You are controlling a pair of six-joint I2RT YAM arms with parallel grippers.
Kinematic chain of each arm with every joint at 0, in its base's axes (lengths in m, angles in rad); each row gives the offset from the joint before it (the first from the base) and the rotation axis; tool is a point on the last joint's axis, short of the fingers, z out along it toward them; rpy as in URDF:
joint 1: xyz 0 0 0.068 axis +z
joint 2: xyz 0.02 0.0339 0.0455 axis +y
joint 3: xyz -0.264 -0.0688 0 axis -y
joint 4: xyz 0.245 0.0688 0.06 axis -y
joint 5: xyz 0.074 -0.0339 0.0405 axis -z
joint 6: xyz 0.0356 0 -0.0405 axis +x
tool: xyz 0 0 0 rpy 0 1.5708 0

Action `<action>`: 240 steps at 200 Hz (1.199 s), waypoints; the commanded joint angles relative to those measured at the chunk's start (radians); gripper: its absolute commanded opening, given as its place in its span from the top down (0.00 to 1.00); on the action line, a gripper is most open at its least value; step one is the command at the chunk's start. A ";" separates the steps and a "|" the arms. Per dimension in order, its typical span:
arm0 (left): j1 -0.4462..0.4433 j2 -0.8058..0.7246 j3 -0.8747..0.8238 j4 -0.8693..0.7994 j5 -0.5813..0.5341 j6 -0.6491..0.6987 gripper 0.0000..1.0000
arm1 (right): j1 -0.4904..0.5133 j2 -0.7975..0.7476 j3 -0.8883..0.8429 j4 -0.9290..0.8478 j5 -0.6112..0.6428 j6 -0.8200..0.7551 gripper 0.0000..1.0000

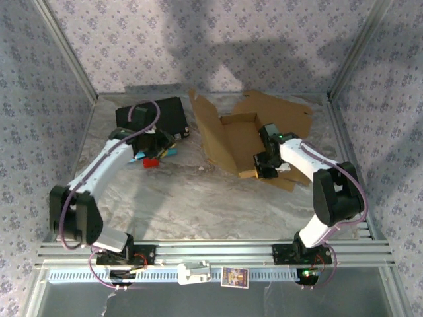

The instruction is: Fold the paper box

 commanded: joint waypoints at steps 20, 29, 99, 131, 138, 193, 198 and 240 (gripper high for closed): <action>-0.068 0.114 -0.012 0.349 0.122 -0.094 0.59 | 0.098 0.009 -0.022 0.060 -0.031 0.165 1.00; -0.077 0.121 -0.019 0.384 0.121 -0.105 0.59 | 0.111 0.023 -0.019 0.058 -0.036 0.164 1.00; -0.118 0.158 -0.004 0.381 0.112 -0.091 0.59 | 0.144 0.081 0.001 0.075 -0.082 0.167 0.79; -0.123 0.178 -0.021 0.381 0.117 -0.079 0.58 | 0.152 0.059 0.041 0.022 -0.069 0.137 0.43; -0.122 0.175 -0.026 0.387 0.115 -0.081 0.58 | 0.150 0.038 0.055 0.009 -0.056 0.125 0.40; -0.138 0.181 0.031 0.381 0.112 -0.055 0.58 | 0.112 -0.111 0.269 -0.141 0.080 -0.157 0.27; -0.142 0.183 0.040 0.378 0.110 -0.053 0.58 | 0.113 -0.113 0.296 -0.151 0.096 -0.203 0.22; -0.153 0.195 0.087 0.360 0.099 -0.046 0.58 | 0.154 -0.065 0.538 -0.153 0.143 -0.700 0.29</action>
